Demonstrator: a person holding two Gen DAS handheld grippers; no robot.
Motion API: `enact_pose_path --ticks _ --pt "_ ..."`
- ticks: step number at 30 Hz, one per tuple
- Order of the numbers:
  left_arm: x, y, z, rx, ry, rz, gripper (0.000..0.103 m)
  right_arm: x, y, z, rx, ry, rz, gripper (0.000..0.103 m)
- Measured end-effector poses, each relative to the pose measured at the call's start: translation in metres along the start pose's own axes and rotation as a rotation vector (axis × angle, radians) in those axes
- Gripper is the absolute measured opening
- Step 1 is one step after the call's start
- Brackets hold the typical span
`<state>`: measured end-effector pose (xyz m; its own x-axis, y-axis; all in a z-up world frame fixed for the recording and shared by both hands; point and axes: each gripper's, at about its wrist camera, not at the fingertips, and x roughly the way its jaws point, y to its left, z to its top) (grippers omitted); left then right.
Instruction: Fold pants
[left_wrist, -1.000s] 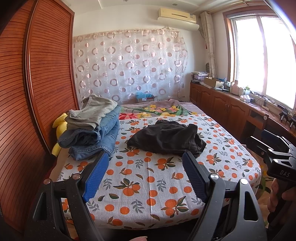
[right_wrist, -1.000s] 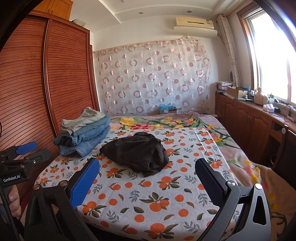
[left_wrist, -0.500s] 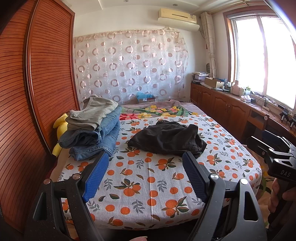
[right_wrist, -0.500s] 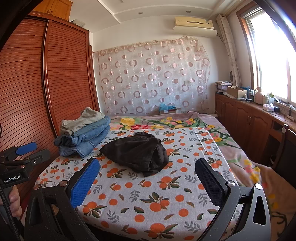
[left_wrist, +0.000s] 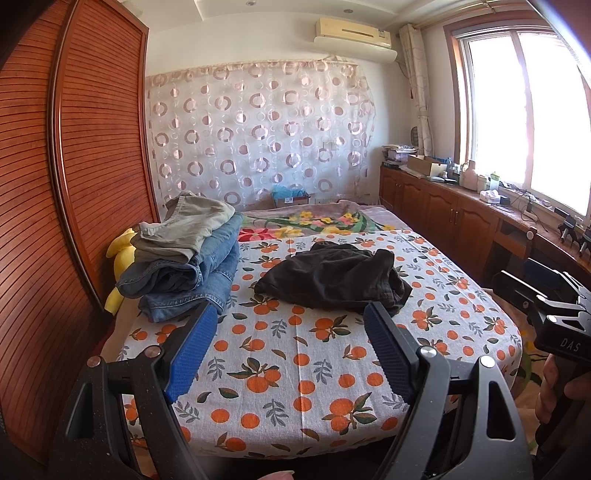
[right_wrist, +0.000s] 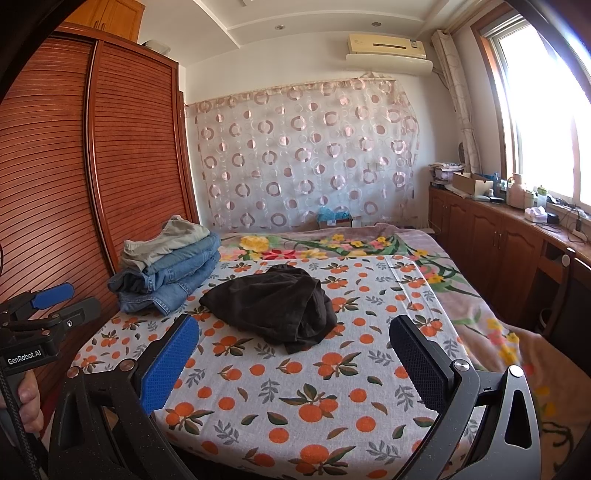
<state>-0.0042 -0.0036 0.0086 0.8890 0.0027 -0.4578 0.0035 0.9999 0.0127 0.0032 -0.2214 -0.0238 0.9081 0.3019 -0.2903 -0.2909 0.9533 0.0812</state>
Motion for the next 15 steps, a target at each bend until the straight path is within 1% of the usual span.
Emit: enact_pose_path --ticks 15 --pt "-0.0018 -0.0007 0.0011 0.001 -0.003 -0.001 0.082 -0.0003 -0.0001 0.0003 0.001 -0.002 -0.002 0.103"
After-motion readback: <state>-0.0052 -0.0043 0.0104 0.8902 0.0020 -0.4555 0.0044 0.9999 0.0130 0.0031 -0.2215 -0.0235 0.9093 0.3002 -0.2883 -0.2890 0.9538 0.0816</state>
